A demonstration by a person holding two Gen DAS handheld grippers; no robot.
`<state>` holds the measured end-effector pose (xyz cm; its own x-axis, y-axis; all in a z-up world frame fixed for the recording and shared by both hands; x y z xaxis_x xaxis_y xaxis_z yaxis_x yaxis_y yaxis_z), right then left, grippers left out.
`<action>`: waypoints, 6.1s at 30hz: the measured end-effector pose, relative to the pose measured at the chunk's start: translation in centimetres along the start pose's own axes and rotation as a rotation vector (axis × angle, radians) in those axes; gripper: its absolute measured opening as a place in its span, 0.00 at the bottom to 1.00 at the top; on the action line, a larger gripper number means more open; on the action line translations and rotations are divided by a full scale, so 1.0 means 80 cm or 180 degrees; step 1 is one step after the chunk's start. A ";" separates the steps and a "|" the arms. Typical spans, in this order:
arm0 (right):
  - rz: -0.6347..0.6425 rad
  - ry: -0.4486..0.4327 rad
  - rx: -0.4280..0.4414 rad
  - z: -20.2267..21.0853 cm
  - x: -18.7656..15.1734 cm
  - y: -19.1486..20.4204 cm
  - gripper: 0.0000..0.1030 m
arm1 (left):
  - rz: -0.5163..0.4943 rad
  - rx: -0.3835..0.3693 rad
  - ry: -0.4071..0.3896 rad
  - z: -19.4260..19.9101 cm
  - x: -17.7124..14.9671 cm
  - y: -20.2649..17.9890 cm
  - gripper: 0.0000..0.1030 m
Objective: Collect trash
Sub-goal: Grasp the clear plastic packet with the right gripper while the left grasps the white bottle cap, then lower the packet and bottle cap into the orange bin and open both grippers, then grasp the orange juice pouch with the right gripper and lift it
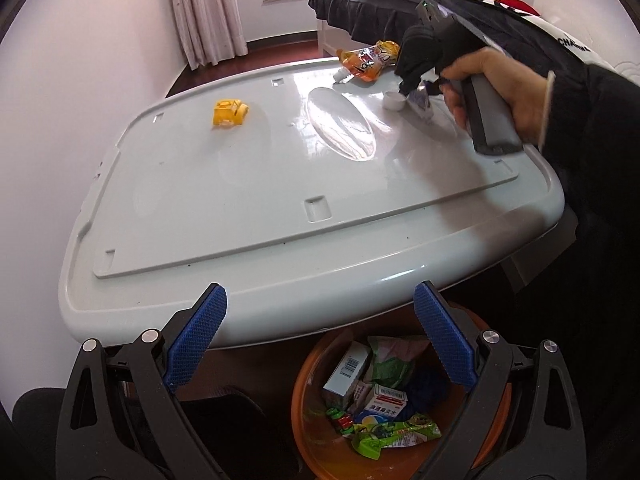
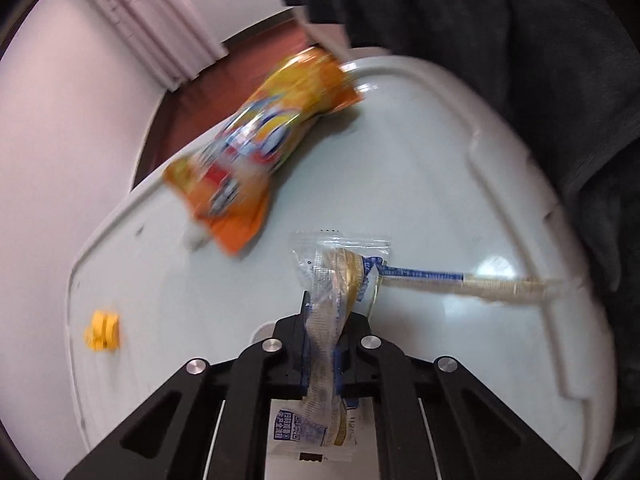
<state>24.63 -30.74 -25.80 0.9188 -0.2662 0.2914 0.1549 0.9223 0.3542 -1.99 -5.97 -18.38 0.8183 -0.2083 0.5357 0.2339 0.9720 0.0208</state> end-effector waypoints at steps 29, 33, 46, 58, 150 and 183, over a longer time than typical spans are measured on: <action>0.0429 -0.0908 0.0241 0.206 -0.095 -0.084 0.07 | 0.0825 -0.0345 0.0066 -0.197 0.214 -0.045 0.72; 0.0556 -0.0900 0.0227 0.196 -0.102 -0.071 0.07 | 0.0699 -0.0210 0.0050 -0.207 0.223 -0.051 0.30; 0.0677 -0.0896 0.0152 0.184 -0.109 -0.061 0.07 | 0.0661 -0.0037 0.0014 -0.192 0.220 -0.040 0.30; 0.0967 -0.0702 0.0371 0.218 -0.155 -0.021 0.07 | 0.0473 0.0082 -0.0124 -0.046 0.160 -0.026 0.30; 0.0725 -0.0246 0.0351 0.159 -0.001 0.064 0.95 | 0.0705 0.0402 -0.0090 -0.017 0.156 0.101 0.90; 0.0244 -0.0414 -0.0905 -0.037 0.155 0.022 0.37 | 0.1111 0.0410 0.0113 -0.082 0.168 0.127 0.90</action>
<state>37.35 -31.59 -24.24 0.8805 -0.2097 0.4252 0.1991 0.9775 0.0698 14.81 0.42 -16.51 0.8554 0.1367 0.4996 -0.1286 0.9904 -0.0508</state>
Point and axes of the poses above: each gripper's, at about its wrist camera, not at the fingertips, and z roughly against the way its jaws point, y to its left, x to its top, the point moved 9 cm from there along -z, roughly the way its jaws point, and after that the axes turned 3 degrees about y, right-handed, at the moved point
